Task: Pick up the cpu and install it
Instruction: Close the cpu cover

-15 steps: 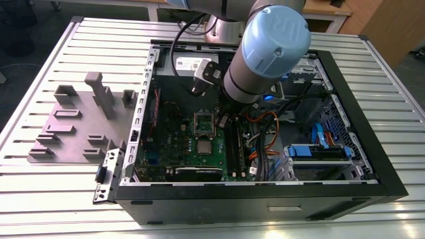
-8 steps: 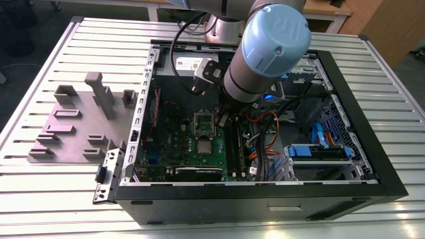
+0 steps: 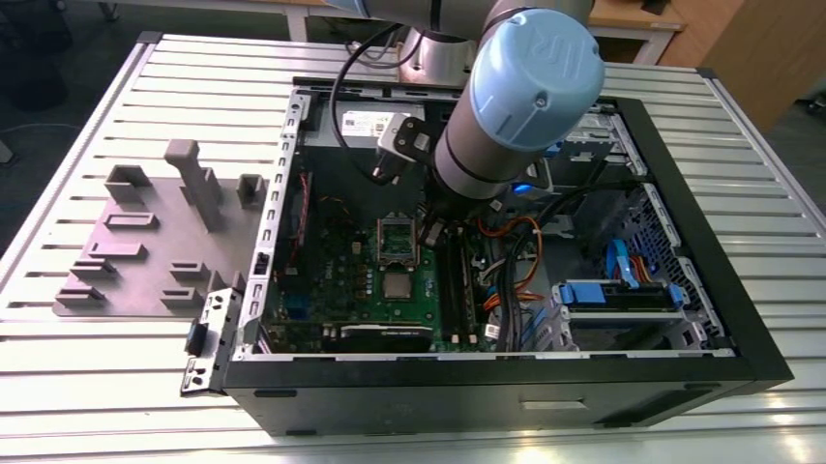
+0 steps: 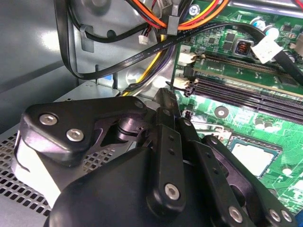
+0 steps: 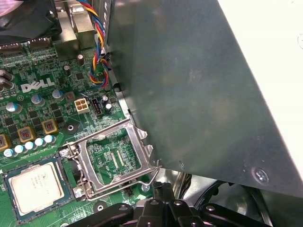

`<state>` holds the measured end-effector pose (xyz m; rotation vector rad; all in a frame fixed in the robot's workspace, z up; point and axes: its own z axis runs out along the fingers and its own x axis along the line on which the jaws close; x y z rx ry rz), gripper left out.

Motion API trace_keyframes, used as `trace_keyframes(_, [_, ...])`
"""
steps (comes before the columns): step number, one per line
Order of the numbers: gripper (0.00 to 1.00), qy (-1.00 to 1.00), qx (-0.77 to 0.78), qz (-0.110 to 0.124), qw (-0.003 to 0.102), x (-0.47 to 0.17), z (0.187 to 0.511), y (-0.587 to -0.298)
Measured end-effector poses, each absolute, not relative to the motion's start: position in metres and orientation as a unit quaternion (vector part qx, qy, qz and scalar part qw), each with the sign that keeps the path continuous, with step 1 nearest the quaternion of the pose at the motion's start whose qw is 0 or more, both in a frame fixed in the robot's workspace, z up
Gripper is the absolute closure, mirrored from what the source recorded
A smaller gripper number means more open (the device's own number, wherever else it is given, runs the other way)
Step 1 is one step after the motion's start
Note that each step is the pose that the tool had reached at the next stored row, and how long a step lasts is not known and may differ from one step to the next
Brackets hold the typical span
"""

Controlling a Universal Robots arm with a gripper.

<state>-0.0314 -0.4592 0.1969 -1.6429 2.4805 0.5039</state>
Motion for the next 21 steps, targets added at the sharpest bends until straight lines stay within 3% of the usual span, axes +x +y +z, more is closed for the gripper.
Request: trace_keyframes(21, [0.89, 0.821, -0.544, 0.166, 0.061, -0.035, 0.1923, -0.4581])
